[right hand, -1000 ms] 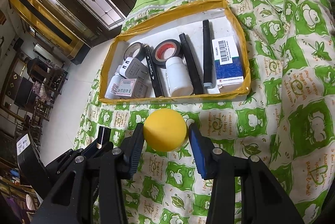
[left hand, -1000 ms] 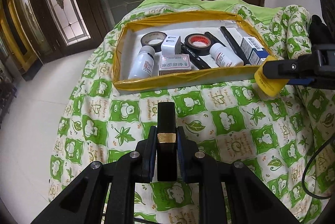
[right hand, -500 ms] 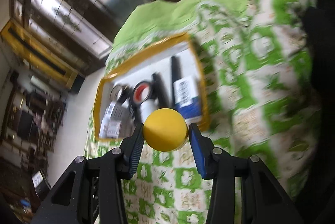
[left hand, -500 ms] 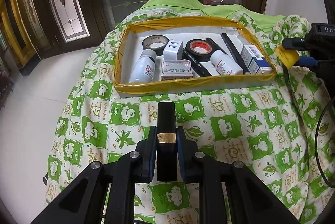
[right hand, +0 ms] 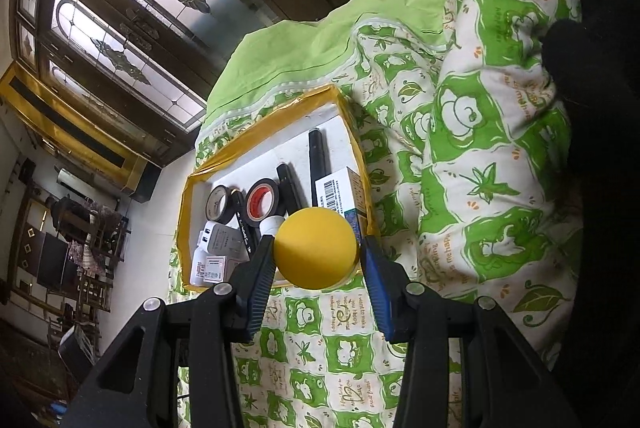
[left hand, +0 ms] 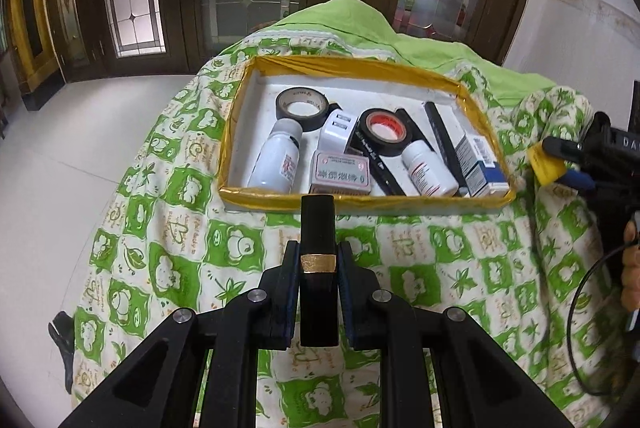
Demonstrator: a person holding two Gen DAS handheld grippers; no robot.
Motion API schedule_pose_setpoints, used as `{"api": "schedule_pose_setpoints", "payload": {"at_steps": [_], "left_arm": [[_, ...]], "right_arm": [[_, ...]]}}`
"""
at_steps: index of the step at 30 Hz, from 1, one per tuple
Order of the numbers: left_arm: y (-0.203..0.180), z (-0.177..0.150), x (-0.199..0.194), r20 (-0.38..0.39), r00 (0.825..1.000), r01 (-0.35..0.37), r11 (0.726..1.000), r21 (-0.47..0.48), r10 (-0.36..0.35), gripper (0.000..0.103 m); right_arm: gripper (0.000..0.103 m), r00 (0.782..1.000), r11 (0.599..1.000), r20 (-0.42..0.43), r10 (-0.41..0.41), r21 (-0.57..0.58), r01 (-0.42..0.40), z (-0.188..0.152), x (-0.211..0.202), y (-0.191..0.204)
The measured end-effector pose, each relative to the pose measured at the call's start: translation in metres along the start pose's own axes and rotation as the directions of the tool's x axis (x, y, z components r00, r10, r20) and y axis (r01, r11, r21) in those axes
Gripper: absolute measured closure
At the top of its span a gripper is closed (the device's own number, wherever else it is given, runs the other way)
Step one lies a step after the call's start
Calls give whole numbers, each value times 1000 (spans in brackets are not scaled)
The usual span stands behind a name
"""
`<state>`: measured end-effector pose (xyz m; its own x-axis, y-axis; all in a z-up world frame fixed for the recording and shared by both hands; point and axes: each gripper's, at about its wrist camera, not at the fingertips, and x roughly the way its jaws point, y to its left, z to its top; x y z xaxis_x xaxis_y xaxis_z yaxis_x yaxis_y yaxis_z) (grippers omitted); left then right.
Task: Organize rigid objects
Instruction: 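Lift the lipstick with the left tool while the right tool carries the sponge toward the tray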
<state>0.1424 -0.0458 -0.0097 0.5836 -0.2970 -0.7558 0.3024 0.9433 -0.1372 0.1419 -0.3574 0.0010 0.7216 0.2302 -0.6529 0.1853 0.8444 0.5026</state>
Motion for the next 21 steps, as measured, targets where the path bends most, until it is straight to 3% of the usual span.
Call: {"api": "schedule_pose_setpoints", "payload": {"at_steps": [21], "left_arm": [[-11, 34, -3, 32, 999, -32, 997, 74, 29, 85]], "right_arm": [[61, 1000, 1000, 1, 1, -12, -1, 6, 9, 8]]}}
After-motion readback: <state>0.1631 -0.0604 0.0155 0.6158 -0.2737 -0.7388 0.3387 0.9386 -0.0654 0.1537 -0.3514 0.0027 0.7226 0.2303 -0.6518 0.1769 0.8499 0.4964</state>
